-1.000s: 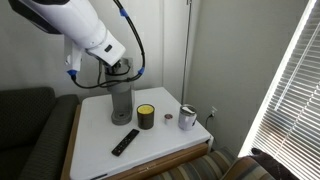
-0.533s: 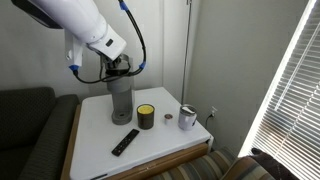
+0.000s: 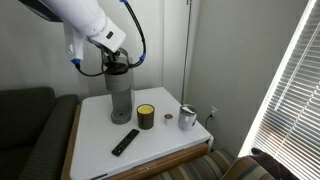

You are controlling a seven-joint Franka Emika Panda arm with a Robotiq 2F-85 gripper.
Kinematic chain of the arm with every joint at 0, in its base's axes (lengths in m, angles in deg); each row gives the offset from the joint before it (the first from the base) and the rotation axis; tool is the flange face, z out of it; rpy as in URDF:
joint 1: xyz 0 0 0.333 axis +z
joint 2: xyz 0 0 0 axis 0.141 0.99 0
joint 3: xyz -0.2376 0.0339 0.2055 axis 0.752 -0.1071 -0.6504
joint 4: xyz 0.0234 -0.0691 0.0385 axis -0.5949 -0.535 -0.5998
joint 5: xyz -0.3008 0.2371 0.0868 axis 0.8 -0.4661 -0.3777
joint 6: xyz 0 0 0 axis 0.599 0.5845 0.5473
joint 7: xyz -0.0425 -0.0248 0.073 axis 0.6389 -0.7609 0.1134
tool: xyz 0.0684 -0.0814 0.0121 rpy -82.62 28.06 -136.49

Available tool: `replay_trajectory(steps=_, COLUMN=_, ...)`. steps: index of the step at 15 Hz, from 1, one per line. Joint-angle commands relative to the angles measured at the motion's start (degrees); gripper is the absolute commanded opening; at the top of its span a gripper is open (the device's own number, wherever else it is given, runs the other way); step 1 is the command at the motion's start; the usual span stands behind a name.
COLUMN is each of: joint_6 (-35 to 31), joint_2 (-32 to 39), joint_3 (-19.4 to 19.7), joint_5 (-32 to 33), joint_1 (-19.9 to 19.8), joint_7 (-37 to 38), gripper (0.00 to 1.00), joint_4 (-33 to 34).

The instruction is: Open the coffee maker lid

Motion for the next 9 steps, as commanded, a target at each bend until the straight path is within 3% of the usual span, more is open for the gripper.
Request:
replay_trajectory(steps=1, joint_6=1.73, joint_2=-1.21, joint_3=-0.5, joint_5=-2.01, joint_1=0.15, joint_7=-2.68, gripper=0.0, joint_4=1.11)
replay_trajectory(steps=9, joint_6=1.21, joint_2=-1.05, joint_3=-0.97, joint_5=-1.07, joint_1=0.75, joint_7=-3.95, gripper=0.0, joint_4=3.8)
